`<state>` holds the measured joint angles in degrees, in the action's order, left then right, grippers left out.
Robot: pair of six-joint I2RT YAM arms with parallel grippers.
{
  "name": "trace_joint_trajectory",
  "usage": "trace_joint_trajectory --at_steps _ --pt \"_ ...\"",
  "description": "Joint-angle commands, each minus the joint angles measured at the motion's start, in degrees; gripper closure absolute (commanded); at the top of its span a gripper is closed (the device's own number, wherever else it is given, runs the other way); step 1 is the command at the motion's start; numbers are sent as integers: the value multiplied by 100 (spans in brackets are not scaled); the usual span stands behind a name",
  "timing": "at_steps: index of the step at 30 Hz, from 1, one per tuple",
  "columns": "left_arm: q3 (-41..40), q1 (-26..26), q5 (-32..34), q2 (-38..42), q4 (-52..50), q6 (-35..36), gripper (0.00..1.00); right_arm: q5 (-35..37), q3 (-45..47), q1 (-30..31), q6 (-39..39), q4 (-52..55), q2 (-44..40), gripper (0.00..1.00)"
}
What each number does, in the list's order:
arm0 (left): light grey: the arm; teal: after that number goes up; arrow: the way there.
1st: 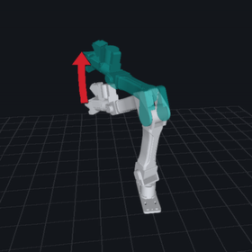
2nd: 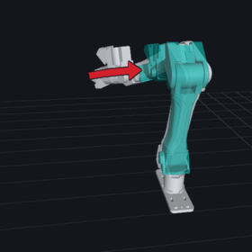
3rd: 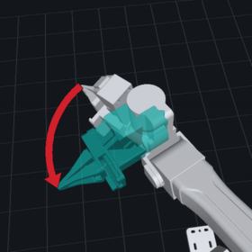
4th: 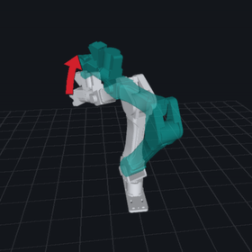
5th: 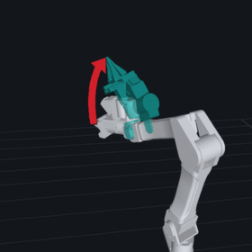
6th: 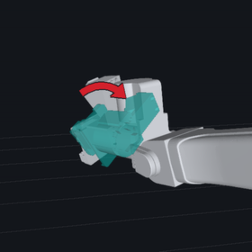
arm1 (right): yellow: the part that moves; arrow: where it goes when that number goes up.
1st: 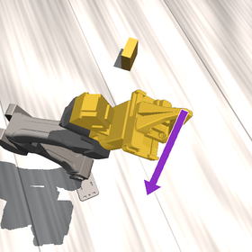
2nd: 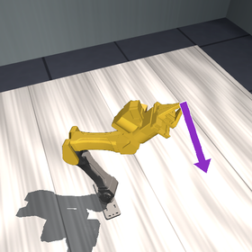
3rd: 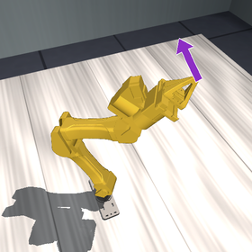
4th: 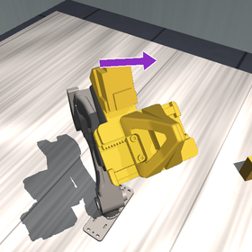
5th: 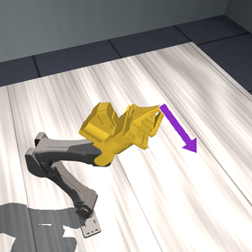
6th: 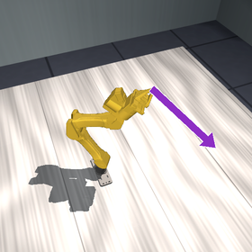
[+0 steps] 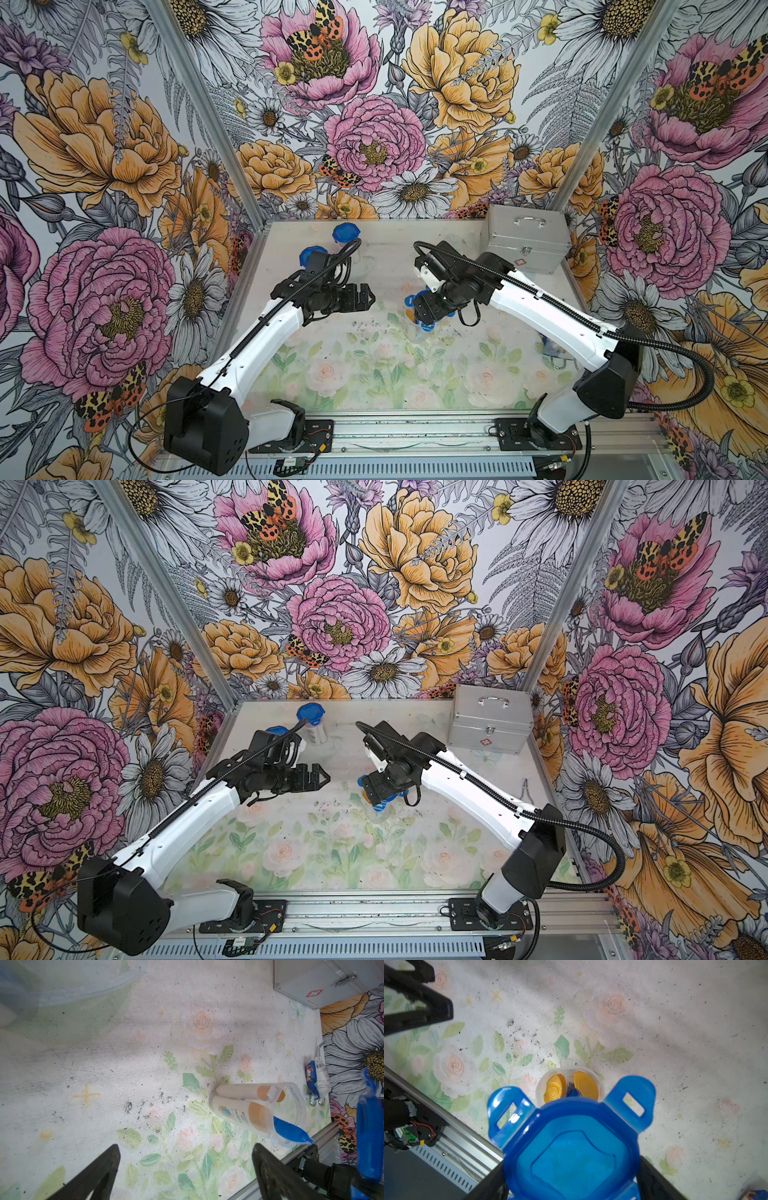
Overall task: Pack away toiletry kits
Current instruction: Close the lid on the container.
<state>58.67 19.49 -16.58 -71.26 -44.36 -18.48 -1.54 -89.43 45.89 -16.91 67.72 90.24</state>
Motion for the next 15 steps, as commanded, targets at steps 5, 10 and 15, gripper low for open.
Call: trace_joint_trajectory --at_steps 5,10,15 --pt "-120 -85 -154 295 18 -22 1 229 -492 113 875 232 527 41" --pt "-146 -85 -116 415 7 -120 1 357 -731 120 1245 291 862 41" --pt "-198 -82 -148 433 7 -187 1 365 -938 118 1593 456 1117 39"
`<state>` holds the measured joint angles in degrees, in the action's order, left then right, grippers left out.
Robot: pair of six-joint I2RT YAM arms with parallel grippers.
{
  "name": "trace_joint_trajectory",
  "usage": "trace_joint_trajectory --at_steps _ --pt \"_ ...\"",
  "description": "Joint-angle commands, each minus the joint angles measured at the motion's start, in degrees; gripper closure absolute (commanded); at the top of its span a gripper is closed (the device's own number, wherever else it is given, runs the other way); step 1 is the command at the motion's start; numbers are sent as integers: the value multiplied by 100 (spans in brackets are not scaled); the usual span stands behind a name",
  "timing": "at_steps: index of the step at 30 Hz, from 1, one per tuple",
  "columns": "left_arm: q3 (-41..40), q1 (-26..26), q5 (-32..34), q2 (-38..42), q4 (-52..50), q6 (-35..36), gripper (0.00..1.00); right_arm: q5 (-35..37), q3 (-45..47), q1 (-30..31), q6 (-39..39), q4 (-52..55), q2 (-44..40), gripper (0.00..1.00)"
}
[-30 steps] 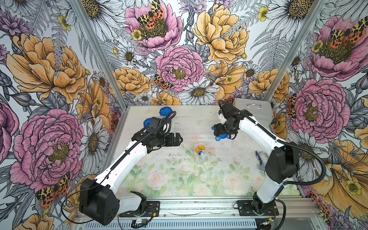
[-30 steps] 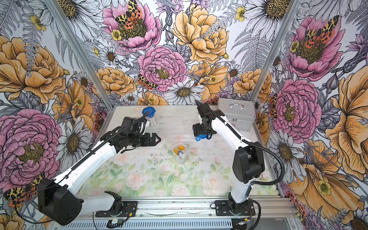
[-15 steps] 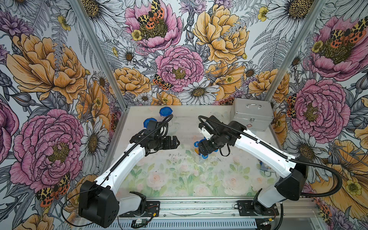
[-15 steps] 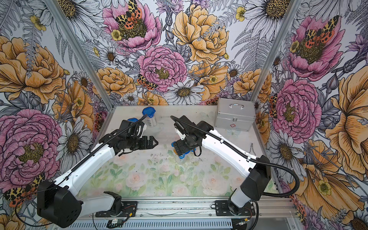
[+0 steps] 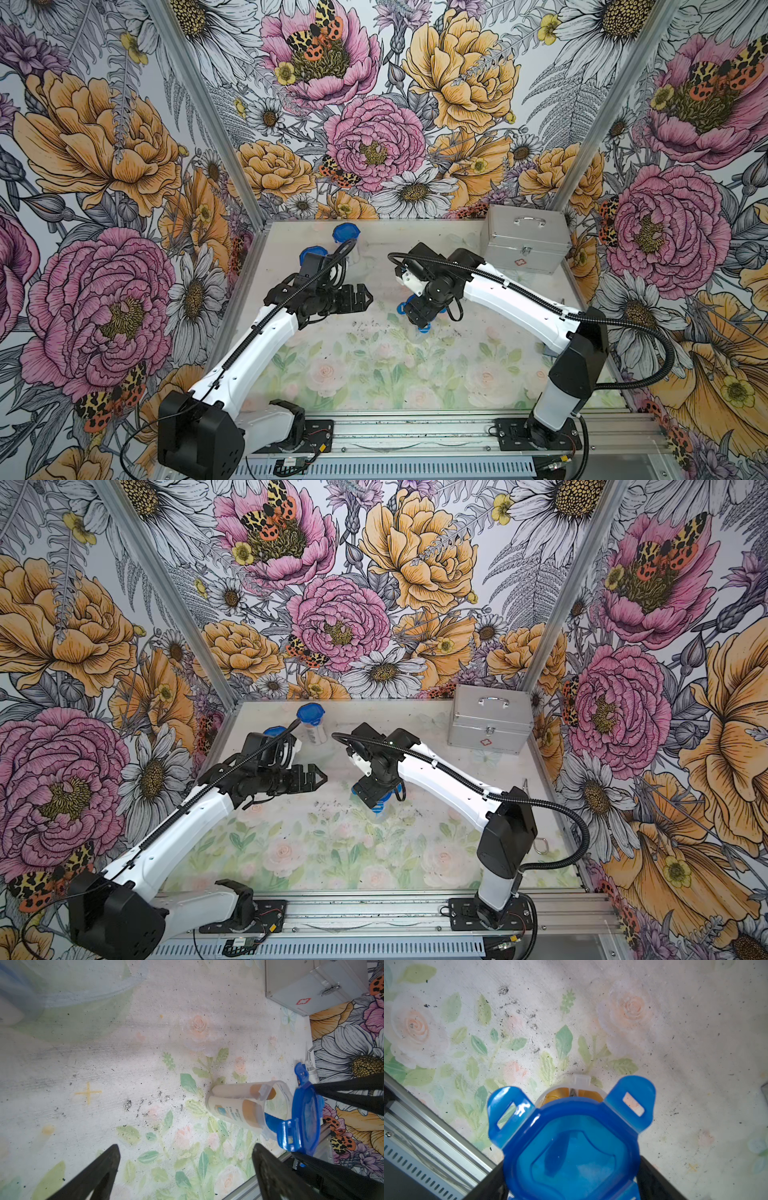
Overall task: Pack away toiletry kits
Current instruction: Close the lid on the container.
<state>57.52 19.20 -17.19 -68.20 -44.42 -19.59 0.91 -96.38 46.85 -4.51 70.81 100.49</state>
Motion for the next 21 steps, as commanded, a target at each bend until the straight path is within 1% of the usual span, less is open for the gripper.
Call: trace_joint_trajectory --at_steps 1,18,21 --pt "-83 -44 -91 128 13 -82 1 120 -246 23 401 168 132 38" --pt "46 -41 -91 -39 21 -102 2 201 -182 -30 891 241 555 37" --pt "50 -40 -88 -35 19 -121 2 212 -150 -31 975 236 595 35"
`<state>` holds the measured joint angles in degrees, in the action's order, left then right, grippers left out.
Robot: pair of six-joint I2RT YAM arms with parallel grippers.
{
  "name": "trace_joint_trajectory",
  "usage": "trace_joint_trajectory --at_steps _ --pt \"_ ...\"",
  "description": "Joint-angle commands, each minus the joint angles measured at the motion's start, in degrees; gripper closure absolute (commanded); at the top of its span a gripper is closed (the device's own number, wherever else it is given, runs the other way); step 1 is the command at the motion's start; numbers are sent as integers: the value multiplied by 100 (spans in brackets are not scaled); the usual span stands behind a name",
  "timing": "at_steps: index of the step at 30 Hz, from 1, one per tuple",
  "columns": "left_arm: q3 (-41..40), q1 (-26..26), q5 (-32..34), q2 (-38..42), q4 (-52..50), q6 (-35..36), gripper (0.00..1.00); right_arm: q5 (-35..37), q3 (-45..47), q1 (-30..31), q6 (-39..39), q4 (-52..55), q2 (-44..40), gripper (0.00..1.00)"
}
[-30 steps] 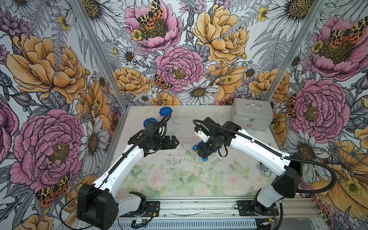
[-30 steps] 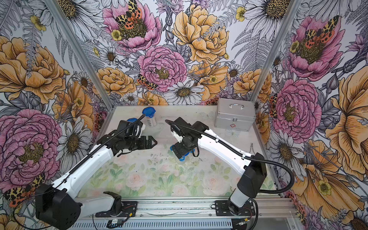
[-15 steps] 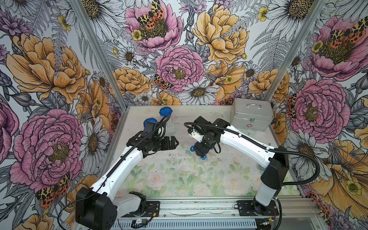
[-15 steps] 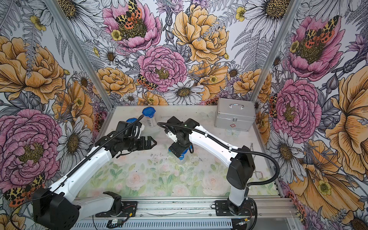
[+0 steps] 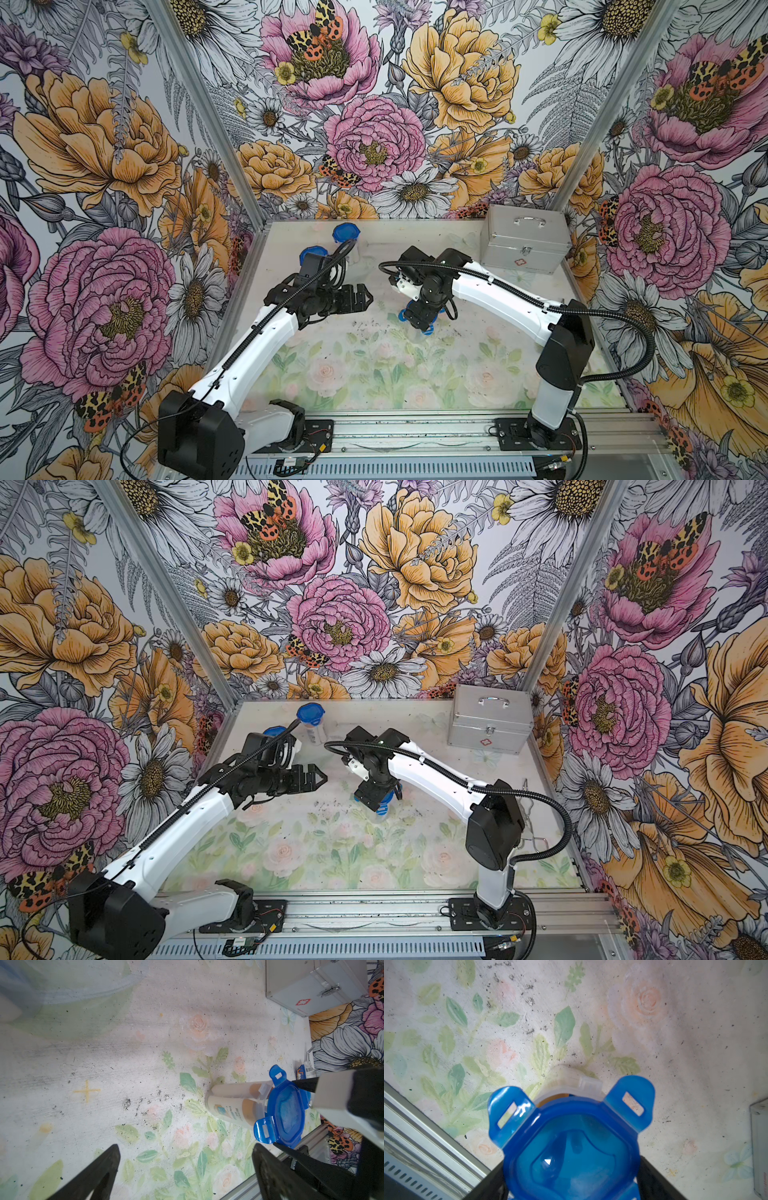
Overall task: Pack away toiletry kits
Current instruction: Close the lid on the container.
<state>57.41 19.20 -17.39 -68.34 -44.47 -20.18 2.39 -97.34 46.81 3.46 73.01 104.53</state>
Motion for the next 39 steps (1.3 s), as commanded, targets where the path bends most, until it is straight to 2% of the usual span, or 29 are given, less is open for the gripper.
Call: trace_joint_trajectory --at_steps 1,6,23,39 --pt "60 -41 -67 -27 24 -71 1 61 -41 -27 198 20 186 34" --pt "25 -46 -63 -5 19 -101 1 10 -50 -26 394 -39 100 29" --pt "-43 90 -32 37 17 -252 2 -11 -166 -35 914 -52 155 26" --pt "108 220 35 -66 20 -289 1 155 -97 -49 1025 -109 103 2"
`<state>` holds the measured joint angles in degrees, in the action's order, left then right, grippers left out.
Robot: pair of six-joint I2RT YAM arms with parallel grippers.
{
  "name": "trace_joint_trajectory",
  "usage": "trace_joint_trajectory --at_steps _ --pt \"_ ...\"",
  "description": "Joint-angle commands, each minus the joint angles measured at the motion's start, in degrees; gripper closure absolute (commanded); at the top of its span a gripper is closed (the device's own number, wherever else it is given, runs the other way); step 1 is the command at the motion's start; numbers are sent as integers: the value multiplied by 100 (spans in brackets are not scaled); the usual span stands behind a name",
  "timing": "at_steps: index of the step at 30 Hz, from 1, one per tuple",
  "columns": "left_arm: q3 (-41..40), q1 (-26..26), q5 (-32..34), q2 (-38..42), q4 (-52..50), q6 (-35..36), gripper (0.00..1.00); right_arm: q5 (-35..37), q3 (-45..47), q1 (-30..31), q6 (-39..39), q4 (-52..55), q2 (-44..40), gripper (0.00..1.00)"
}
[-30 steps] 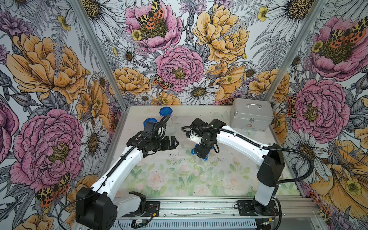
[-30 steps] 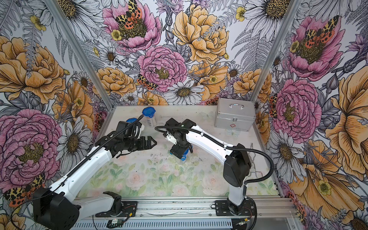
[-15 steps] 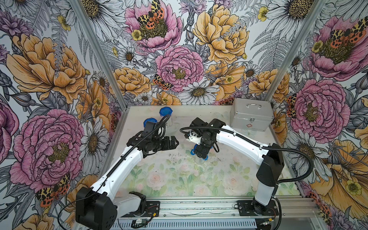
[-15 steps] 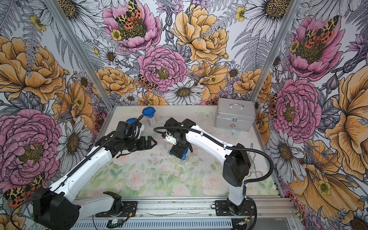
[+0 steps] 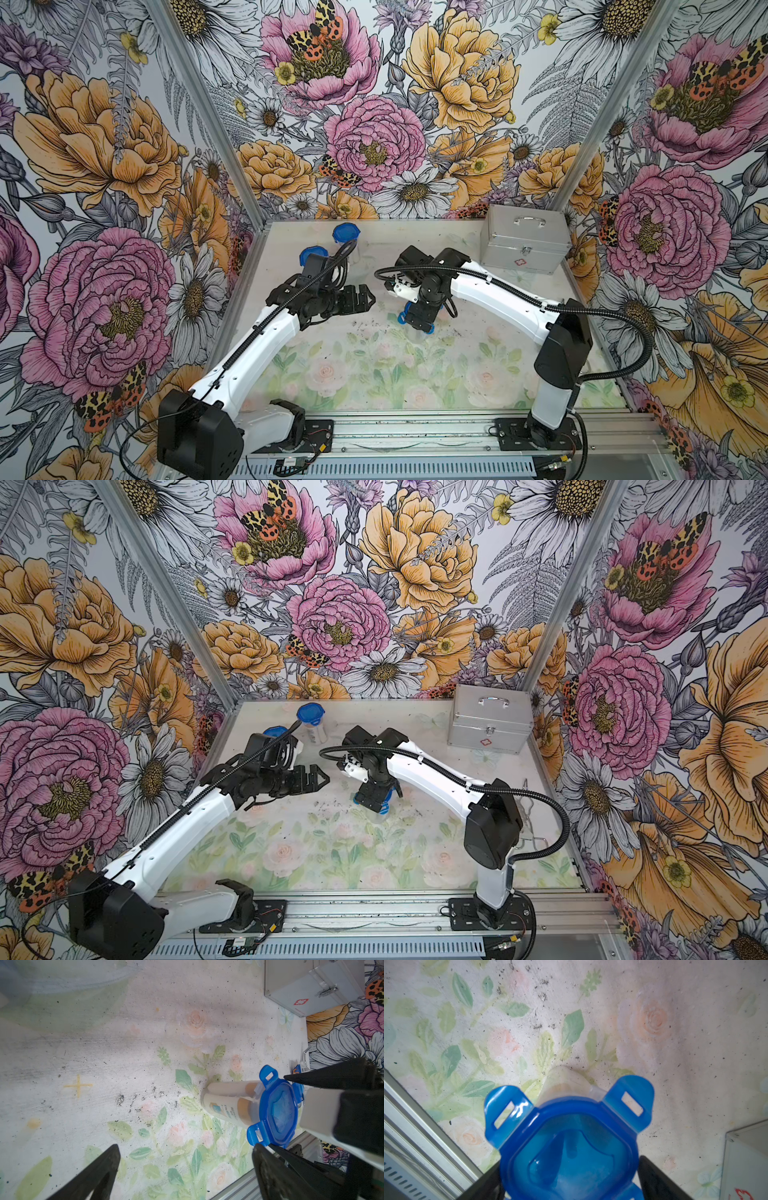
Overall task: Pack away toiletry kits
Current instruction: Close the lid on the container.
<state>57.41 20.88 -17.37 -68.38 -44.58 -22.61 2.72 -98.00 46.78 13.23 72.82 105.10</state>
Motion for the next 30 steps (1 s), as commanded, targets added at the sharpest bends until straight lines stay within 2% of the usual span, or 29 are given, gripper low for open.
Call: trace_joint_trajectory --at_steps 1,13,25,30 --pt "119 56 34 -77 29 -50 2 121 -28 -52 48 -93 31 1" --pt "330 139 64 -183 -61 85 1 18 201 -27 -92 -110 -364 1" --pt "910 708 167 -790 -192 400 1 48 158 -26 -301 -108 -524 1" --pt "1103 894 157 -965 -212 415 1 -126 224 -44 -583 -102 -915 1"
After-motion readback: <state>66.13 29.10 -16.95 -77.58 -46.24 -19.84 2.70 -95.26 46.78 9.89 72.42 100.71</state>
